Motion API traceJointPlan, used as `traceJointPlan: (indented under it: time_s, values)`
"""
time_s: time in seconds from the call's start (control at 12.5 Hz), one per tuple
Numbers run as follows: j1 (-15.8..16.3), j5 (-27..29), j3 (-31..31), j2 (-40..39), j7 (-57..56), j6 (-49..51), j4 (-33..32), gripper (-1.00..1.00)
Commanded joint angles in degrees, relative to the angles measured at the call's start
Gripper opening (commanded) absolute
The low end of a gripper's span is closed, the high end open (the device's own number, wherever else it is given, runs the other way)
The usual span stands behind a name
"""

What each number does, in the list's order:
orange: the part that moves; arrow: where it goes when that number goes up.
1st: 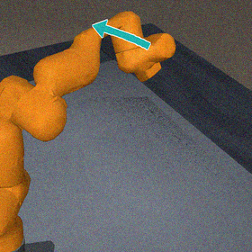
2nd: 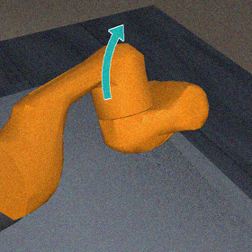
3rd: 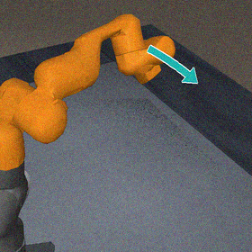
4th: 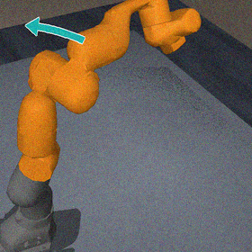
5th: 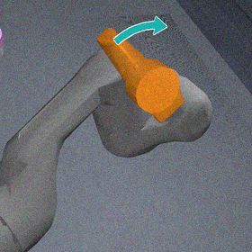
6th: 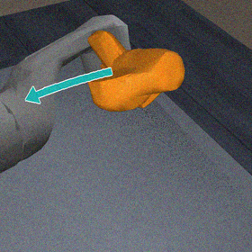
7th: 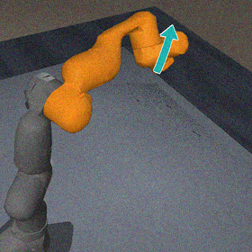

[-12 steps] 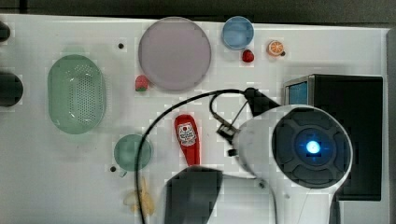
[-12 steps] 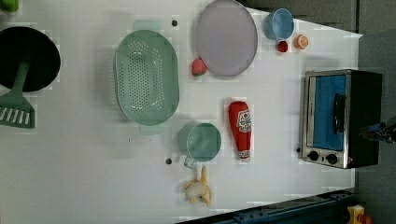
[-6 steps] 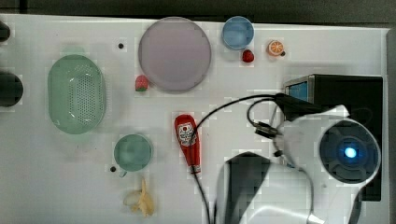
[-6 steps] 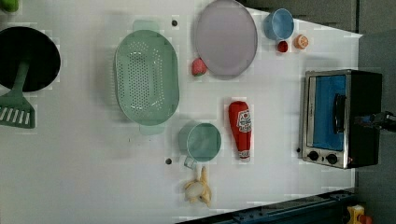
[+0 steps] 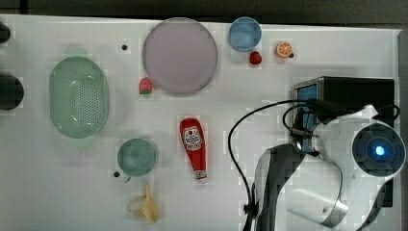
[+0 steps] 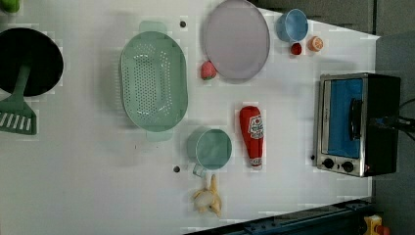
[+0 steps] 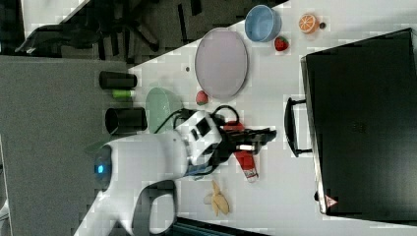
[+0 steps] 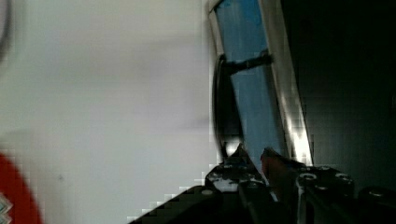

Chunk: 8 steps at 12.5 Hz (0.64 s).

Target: Flap open oven.

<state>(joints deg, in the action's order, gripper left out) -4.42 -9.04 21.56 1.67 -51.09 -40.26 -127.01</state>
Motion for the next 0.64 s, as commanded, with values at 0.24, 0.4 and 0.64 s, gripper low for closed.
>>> traceJointPlan:
  time_s: [0.24,0.4,0.64]
  values:
    - [-0.06,0.03,2.03,-5.04,-5.85,-6.01,-0.23,-0.65]
    - [-0.06,0.03,2.07,-6.97,-6.93,-6.26,-0.26,-0.65]
    - [0.06,0.03,1.94,-9.19,-6.97,-8.39,-0.28,-0.65]
